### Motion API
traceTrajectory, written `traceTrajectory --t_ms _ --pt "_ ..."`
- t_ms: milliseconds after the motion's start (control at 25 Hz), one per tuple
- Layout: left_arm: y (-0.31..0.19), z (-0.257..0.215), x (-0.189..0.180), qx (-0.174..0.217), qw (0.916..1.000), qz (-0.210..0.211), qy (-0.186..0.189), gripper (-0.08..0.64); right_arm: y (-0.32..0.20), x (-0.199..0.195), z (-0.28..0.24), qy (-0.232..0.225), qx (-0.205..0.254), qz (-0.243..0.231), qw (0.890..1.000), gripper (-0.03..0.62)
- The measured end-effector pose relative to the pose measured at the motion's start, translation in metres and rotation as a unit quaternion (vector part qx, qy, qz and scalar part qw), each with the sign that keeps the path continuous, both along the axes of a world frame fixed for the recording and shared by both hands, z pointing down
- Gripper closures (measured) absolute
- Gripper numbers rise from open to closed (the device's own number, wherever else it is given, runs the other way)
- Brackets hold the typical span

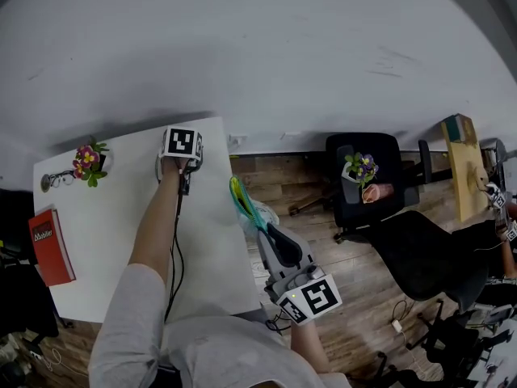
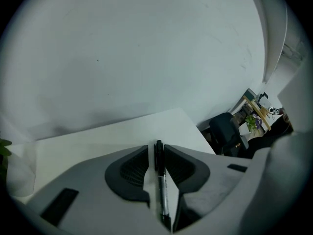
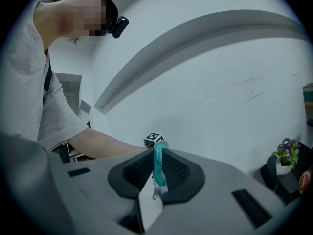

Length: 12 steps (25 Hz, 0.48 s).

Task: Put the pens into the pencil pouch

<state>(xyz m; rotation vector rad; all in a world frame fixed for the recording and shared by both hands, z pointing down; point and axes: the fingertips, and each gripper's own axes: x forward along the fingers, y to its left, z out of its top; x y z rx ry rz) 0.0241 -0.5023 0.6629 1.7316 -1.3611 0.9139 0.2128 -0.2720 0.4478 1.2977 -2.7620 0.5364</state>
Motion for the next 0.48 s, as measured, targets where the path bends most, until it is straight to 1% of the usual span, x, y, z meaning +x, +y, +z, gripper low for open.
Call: traceTrajectory --t_ms 80,120,200,280,320,400,480 --pt "0.000 0.000 0.001 -0.002 1.0000 0.008 0.003 0.457 -0.001 -0.001 0.000 0.000 0.001 -0.001 1.000 0.526" --pt "0.000 0.001 0.001 -0.003 0.9999 0.014 0.004 0.484 -0.002 -0.002 0.000 0.000 0.000 -0.002 1.000 0.526" --pt "0.003 -0.001 0.002 0.005 0.9996 0.027 -0.001 0.486 -0.002 -0.004 0.000 -0.001 0.000 -0.005 1.000 0.526" --pt "0.003 -0.008 0.003 0.026 0.9991 0.032 0.001 0.486 -0.003 -0.006 0.000 -0.003 0.000 -0.008 1.000 0.526" --pt "0.003 -0.014 0.004 0.040 0.9987 0.031 0.009 0.486 -0.004 -0.007 -0.001 -0.005 0.001 -0.010 1.000 0.526" --pt "0.002 -0.030 0.006 0.070 0.9966 0.030 0.031 0.486 -0.005 -0.010 -0.002 -0.009 0.003 -0.014 1.000 0.526" --pt "0.005 -0.050 0.007 0.102 0.9927 0.030 0.056 0.486 -0.006 -0.014 -0.003 -0.014 0.005 -0.020 1.000 0.526"
